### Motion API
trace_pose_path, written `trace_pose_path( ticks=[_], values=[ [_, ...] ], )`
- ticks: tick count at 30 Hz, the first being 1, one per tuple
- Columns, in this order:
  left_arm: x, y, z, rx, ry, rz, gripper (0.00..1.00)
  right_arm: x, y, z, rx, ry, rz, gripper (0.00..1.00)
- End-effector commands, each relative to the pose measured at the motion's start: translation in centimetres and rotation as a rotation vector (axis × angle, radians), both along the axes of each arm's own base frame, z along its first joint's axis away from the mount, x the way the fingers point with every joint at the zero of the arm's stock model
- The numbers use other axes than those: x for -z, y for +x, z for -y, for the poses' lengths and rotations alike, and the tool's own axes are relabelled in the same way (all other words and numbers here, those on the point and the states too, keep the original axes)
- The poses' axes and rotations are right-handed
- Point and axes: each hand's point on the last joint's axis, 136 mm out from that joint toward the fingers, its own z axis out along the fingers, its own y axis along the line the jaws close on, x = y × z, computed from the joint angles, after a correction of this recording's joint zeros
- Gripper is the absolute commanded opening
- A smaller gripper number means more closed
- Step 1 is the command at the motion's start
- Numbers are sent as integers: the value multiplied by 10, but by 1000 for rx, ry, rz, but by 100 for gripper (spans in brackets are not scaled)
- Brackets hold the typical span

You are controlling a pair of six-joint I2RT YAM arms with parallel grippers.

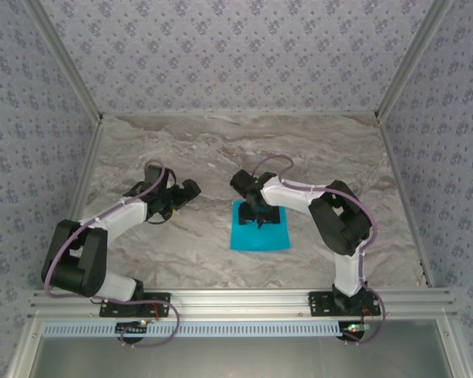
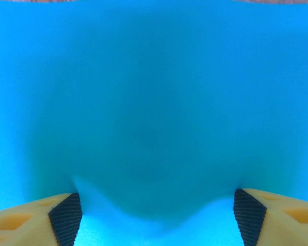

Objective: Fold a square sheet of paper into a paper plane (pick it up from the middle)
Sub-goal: First fold in half a square sheet of paper at the center of the table.

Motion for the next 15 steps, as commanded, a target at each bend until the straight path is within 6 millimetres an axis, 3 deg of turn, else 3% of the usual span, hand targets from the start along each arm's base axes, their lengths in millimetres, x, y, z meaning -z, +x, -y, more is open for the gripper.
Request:
trace_pose_path(
  ticks=[1, 8, 12, 15],
  values=[
    [-4, 0, 3, 13, -3, 0, 99, 53, -34, 38, 49, -142, -143, 79],
    [-4, -2, 4, 8, -5, -4, 99, 12, -11, 27, 55, -57, -35, 80],
    [-5, -2, 5, 10, -5, 0, 99, -26, 3, 17, 46, -18, 39, 90],
    [-4, -3, 5, 11, -3, -3, 99, -37, -3, 16, 37, -24, 43, 98]
  ],
)
